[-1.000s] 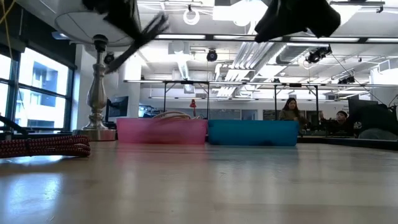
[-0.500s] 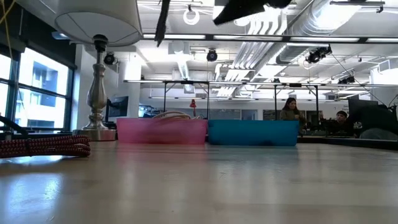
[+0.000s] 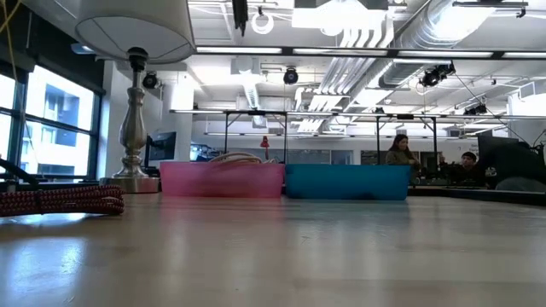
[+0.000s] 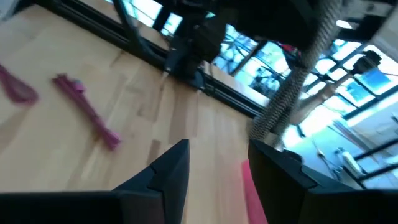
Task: Pick & Place USB Port
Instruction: Put the small black and white charger cable into the blue bin
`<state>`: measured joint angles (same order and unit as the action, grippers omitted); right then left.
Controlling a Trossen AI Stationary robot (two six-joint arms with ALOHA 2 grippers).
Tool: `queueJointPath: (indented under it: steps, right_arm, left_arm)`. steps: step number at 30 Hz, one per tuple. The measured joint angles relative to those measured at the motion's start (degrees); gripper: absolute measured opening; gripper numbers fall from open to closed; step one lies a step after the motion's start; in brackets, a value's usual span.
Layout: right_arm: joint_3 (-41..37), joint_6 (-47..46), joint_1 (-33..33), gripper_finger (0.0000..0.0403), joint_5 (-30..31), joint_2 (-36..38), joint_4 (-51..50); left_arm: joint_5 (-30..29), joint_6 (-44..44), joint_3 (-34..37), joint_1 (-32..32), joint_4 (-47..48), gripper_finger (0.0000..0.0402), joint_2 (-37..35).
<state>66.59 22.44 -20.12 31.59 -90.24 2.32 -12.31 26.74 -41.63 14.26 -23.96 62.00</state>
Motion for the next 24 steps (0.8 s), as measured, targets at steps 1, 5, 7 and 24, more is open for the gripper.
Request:
queueJointPath:
  steps: [1, 5, 7, 24]
  right_arm:
    - [0.0, 0.1, 0.4, 0.0157, 0.3, 0.0, 0.4]
    - [0.0, 0.1, 2.1, 0.0157, -0.8, 0.0, 2.0]
    - [0.0, 0.5, 3.0, 0.0156, -2.2, 0.0, 2.6]
    - [0.0, 1.2, 7.4, 0.0161, -16.5, 0.0, 9.0]
  left_arm:
    - [0.9, 0.0, 0.4, 0.0, -1.1, 0.0008, 0.0]
    - [3.0, 0.0, 2.9, 0.0, -6.2, 0.0008, 0.0]
    - [3.0, -0.2, 3.8, 0.0, -7.7, 0.0008, 0.0]
    - [2.7, 0.0, 5.5, 0.0, -11.0, 0.0008, 0.0]
